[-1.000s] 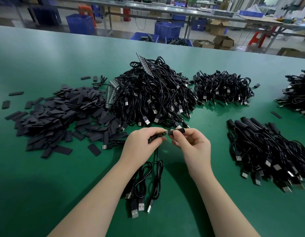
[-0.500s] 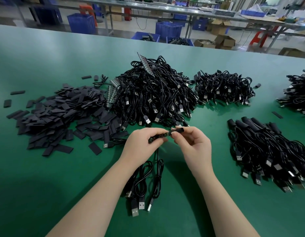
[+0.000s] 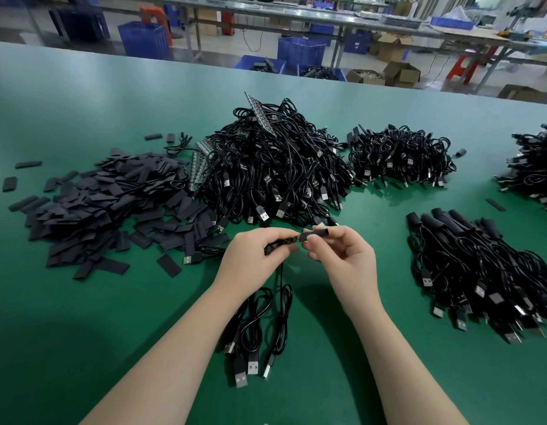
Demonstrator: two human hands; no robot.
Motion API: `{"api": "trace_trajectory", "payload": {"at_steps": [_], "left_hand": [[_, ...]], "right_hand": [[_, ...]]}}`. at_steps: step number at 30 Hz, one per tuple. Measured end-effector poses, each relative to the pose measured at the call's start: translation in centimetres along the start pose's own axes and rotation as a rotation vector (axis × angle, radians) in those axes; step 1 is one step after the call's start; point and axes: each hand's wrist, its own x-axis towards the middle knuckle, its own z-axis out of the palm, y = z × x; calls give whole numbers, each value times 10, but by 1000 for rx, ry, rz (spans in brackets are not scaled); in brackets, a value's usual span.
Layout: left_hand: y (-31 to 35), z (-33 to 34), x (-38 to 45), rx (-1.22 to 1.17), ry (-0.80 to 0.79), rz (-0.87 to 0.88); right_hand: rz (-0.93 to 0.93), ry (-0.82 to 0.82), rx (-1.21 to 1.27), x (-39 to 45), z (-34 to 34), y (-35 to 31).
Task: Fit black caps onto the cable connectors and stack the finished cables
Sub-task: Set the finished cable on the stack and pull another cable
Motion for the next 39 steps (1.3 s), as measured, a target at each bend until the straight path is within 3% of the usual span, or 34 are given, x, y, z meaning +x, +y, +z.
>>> {"api": "trace_trajectory", "payload": {"at_steps": [16, 28, 39], "left_hand": [[0, 1, -1, -25, -4, -41], [3, 1, -1, -18, -6, -24], [10, -3, -2, 24, -1, -38]], "right_hand": [[-6, -4, 53, -1, 1, 2], [-107, 10, -64, -3, 5, 4], [-26, -39, -12, -1, 3, 6]]}}
